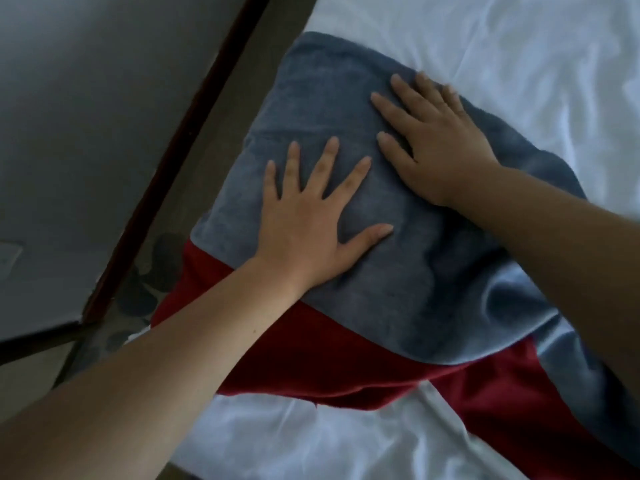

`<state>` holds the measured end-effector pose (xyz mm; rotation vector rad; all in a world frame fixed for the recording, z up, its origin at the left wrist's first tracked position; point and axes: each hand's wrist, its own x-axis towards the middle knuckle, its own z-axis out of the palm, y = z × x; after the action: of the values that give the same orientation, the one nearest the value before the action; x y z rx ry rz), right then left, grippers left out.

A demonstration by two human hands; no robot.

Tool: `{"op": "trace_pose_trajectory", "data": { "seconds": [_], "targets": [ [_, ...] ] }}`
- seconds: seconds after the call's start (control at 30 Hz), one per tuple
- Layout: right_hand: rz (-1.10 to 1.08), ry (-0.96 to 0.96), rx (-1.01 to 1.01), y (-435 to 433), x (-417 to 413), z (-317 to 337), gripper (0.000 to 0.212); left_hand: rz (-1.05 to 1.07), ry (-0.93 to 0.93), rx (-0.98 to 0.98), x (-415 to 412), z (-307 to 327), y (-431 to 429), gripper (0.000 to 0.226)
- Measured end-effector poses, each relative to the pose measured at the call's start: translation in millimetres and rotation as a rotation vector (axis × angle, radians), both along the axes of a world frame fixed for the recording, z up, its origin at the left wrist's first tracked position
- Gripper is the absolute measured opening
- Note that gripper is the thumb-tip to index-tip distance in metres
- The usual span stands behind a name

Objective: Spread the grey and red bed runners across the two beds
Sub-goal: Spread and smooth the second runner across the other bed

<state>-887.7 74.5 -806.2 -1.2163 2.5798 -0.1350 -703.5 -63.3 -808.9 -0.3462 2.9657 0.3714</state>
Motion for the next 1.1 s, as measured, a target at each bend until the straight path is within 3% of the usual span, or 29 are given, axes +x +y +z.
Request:
{"op": "trace_pose_trajectory", "data": {
  "seconds": [0.23, 0.5, 0.63, 0.8, 0.97, 1.03, 1.1],
  "targets": [
    [-0.187, -0.005, 0.047, 163.1, 10.1, 28.4, 0.055, -0.204, -0.022, 0.054, -63.7, 16.8, 123.8, 0.078],
    [-0.352, -0.091, 0.062, 315.5, 23.2, 54.5, 0.062, -0.353, 0.095, 0.050, -107.2, 28.9, 231.7, 0.043],
    [-0.415, -0.119, -0.007, 347.3, 22.2, 53.7, 0.039, -0.492, 0.108, 0.039, -128.7, 35.0, 240.7, 0.032],
    [-0.547, -0.232, -0.216, 356.3, 11.2, 54.9, 0.011, -0.563, -0.082, -0.049, -156.3, 48.1, 215.9, 0.037],
    [-0.537, -0.468, -0.168, 355.1, -19.3, 71.9, 0.030, -0.707, -0.353, -0.117, -192.4, 69.6, 193.6, 0.029],
    [-0.526, -0.466, -0.168, 354.0, -36.0, 83.5, 0.027, -0.712, -0.328, -0.102, -203.5, 77.3, 192.1, 0.016],
    [-0.546, -0.344, -0.243, 352.3, -54.1, 93.2, 0.029, -0.611, -0.160, -0.023, -217.7, 82.9, 193.3, 0.013]
  ]
}}
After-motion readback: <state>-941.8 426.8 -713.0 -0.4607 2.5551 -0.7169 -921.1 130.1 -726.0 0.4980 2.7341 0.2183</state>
